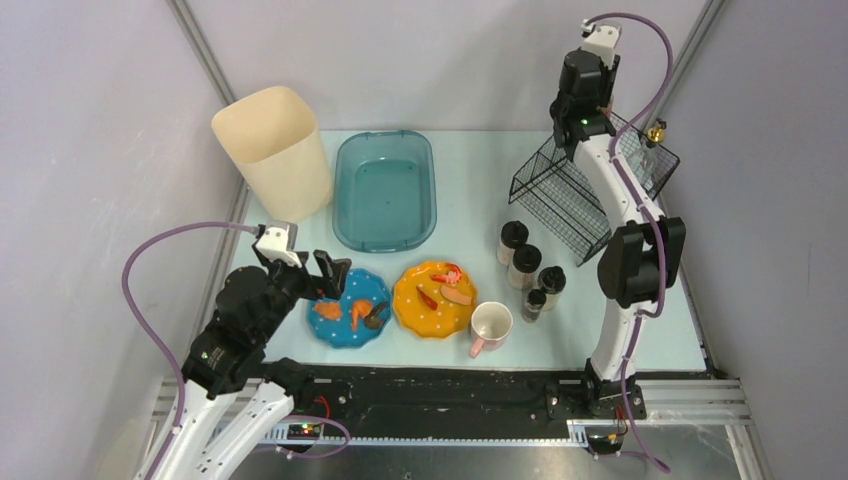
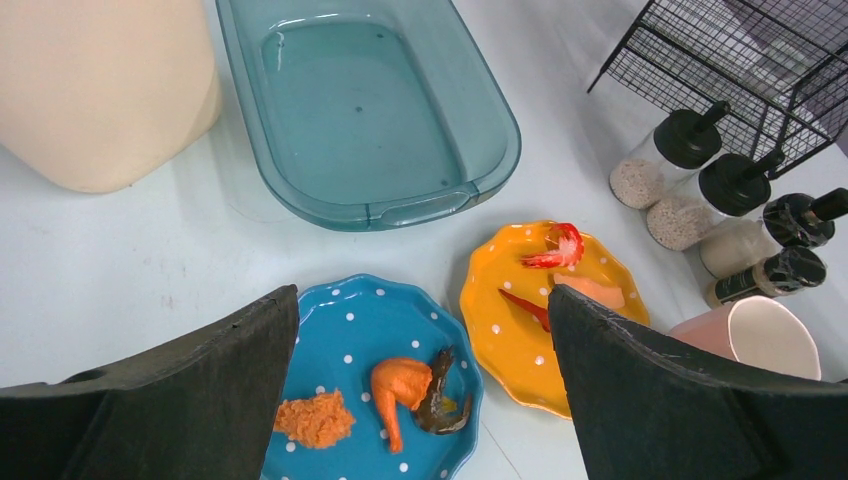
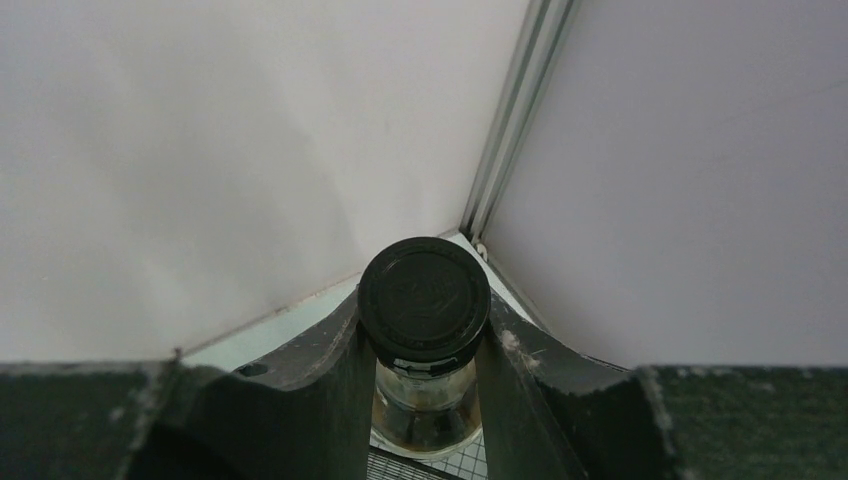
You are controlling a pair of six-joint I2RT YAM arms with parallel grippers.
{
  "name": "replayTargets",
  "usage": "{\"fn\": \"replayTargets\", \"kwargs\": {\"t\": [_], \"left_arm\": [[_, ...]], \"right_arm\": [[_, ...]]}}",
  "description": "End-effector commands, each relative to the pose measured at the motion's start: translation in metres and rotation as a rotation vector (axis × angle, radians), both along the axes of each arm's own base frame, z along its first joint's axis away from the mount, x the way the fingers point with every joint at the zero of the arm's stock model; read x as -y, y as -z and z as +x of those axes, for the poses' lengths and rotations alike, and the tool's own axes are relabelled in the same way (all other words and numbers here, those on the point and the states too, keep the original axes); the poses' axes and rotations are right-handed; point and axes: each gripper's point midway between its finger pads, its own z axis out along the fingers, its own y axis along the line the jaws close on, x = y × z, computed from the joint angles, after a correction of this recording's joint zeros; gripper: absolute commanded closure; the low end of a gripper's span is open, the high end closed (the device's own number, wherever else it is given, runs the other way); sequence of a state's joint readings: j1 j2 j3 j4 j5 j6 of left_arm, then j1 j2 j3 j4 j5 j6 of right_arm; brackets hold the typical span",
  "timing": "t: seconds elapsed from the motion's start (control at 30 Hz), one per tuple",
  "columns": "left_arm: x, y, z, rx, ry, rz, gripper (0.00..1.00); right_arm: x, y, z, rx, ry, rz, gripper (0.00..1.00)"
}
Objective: Clear the kitchen counter
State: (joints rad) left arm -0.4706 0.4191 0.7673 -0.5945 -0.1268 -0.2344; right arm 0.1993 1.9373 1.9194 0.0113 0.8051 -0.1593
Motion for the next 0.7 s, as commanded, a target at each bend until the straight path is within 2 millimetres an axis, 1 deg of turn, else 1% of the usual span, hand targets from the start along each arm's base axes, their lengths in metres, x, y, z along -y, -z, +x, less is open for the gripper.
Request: {"fn": "replayTargets", "kwargs": {"t": [0.0, 0.23, 0.47, 0.67], "left_arm": [[0.0, -0.004, 0.002, 0.02, 0.007, 0.011, 0.02], [0.0, -0.003, 0.002, 0.014, 0.006, 0.014, 0.02], [0.0, -0.002, 0.004, 0.008, 0.008, 0.013, 0.02], [0.0, -0.001, 0.005, 0.002, 0.006, 0.014, 0.02]], "right_arm": [[0.012, -0.044, -0.002, 0.145, 0.03, 0.097, 1.0], [0.027, 0.003, 0.007, 0.06, 0.067, 0.168, 1.0], [0.034, 0.035, 0.012, 0.016, 0.087, 0.192, 1.0], [0.035, 0.057, 0.013, -0.014, 0.101, 0.197, 1.0]]}}
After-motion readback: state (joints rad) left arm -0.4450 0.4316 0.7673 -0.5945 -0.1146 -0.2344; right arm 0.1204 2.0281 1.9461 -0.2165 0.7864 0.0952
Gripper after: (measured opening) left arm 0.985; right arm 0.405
